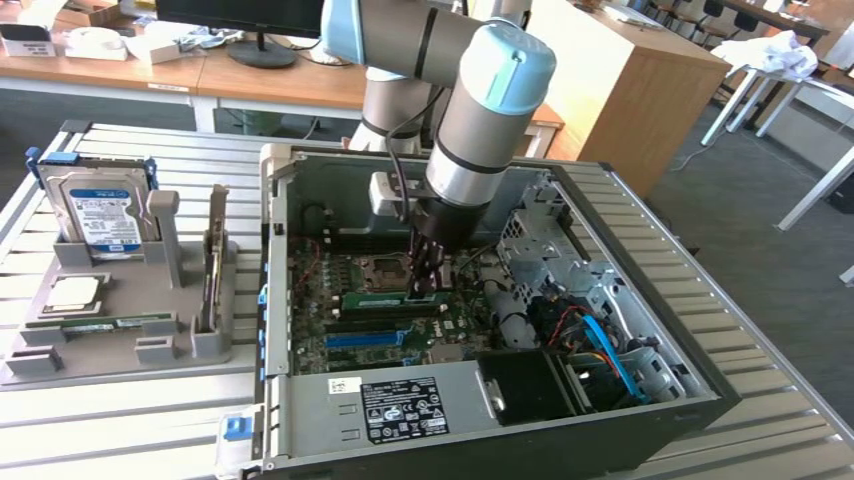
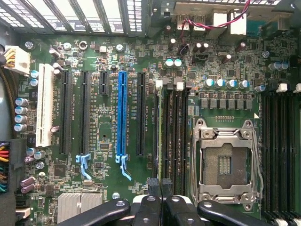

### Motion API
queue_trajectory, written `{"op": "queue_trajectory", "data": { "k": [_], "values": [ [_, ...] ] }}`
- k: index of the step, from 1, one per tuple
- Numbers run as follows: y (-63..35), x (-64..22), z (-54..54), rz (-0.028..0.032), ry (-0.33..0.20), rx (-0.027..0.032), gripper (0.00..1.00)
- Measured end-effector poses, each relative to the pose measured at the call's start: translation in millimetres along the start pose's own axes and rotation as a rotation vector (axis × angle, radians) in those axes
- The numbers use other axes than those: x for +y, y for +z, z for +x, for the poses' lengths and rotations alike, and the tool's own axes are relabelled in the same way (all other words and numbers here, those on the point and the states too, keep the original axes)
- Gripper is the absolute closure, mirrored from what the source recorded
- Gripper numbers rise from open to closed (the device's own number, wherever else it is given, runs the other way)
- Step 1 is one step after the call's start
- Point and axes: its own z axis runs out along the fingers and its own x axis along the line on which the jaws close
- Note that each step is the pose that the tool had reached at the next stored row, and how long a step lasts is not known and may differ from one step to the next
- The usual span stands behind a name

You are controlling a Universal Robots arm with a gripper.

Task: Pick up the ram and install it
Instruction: 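Insert the ram into the slot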

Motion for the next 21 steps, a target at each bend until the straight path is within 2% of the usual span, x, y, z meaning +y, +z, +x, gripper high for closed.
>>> {"op": "queue_trajectory", "data": {
  "k": [21],
  "values": [
    [3.4,-0.2,0.2,0.0,0.001,0.0,0.89]
  ]
}}
